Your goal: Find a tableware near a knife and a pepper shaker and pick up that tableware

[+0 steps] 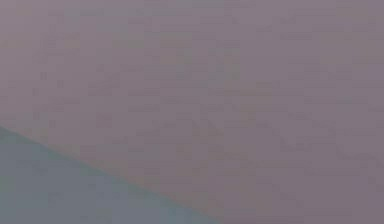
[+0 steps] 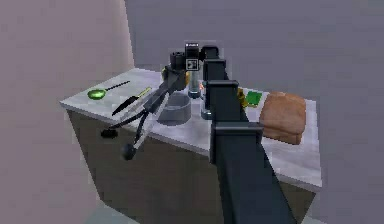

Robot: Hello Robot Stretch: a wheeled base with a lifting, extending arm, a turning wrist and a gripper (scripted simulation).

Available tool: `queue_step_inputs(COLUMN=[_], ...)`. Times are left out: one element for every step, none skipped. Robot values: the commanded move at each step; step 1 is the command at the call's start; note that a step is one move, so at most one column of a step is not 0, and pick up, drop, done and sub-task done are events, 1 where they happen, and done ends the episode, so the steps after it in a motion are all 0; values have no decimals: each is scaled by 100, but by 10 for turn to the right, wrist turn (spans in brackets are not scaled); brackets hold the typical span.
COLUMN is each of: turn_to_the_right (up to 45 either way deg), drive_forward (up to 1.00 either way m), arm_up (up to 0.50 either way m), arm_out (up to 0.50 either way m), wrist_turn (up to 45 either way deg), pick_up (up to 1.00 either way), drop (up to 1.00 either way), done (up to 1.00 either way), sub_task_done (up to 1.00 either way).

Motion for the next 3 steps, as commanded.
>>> queue_step_inputs(turn_to_the_right=[0, 0, 0], drive_forward=[0, 0, 0], arm_up=[0, 0, 0], arm_out=[0, 0, 0], wrist_turn=[450, 450, 270], pick_up=[0, 0, 0], drop=[0, 0, 0], done=[0, 0, 0], sub_task_done=[0, 0, 0])
